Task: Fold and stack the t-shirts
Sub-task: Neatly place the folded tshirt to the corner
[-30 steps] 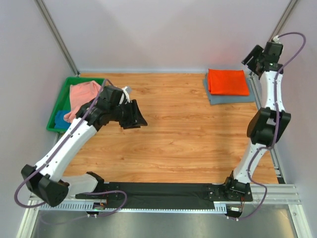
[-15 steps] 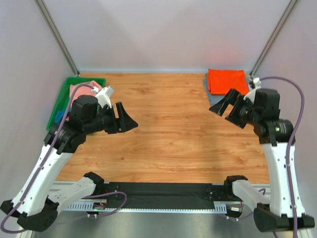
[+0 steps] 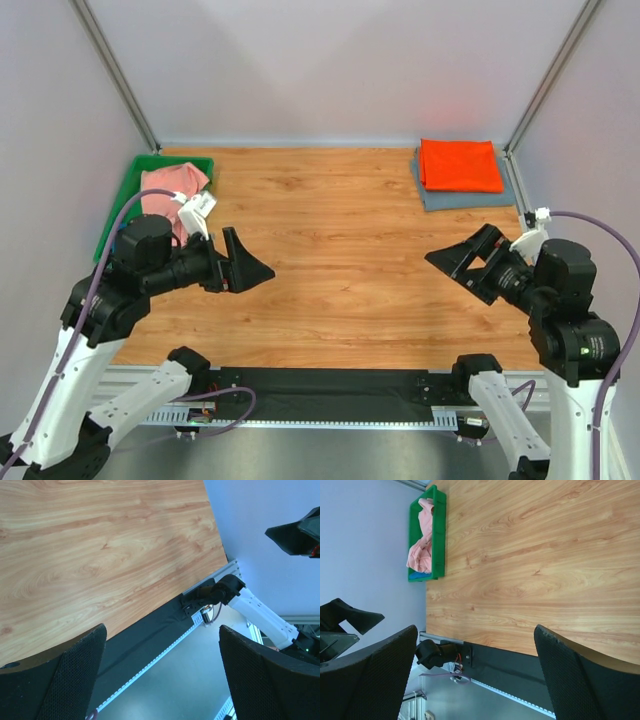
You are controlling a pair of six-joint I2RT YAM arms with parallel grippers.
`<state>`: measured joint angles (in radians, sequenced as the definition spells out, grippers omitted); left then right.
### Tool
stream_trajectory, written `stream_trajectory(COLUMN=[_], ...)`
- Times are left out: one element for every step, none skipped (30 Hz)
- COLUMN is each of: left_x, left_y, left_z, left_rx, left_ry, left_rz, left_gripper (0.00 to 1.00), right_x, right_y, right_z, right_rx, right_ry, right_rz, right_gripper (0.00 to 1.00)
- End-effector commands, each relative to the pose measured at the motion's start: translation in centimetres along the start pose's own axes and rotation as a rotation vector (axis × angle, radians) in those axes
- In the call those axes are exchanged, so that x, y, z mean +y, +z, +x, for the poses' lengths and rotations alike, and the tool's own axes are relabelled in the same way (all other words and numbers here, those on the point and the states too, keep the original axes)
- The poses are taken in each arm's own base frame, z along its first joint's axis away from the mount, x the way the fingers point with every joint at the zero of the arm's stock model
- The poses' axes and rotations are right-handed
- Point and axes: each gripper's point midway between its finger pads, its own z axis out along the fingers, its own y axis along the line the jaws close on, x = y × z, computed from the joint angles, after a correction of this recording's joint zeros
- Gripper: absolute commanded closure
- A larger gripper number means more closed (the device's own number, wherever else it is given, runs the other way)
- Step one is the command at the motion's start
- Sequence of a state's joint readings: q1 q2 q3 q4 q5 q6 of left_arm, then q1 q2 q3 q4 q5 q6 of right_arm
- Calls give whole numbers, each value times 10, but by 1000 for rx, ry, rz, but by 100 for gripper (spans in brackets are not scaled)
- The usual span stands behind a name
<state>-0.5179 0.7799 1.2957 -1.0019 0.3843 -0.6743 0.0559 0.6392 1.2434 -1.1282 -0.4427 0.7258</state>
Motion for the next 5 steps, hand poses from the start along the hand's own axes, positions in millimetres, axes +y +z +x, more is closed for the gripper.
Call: stream_trajectory(left_x=[-12,-13,-13,-13,-12], left_y=[-5,-5,-6,-6,-6], left_z=[-7,-8,-10,-10,-9], left_rx=[-32,-35,-39,-40,-37], left_ry=[32,39,42,44,45], left_rz=[48,50,49,46,40], left_gripper=[0,1,1,1,1], right_x=[1,-1,-3,-3,-4], right_y=[-5,-4,-3,-3,-4], right_z=[4,5,6,5,4], right_rx=[23,30,35,31,23], right_ry=[10,7,5,-3,-9], right_rz=[16,16,23,27,30], right_gripper=[0,0,0,0,0])
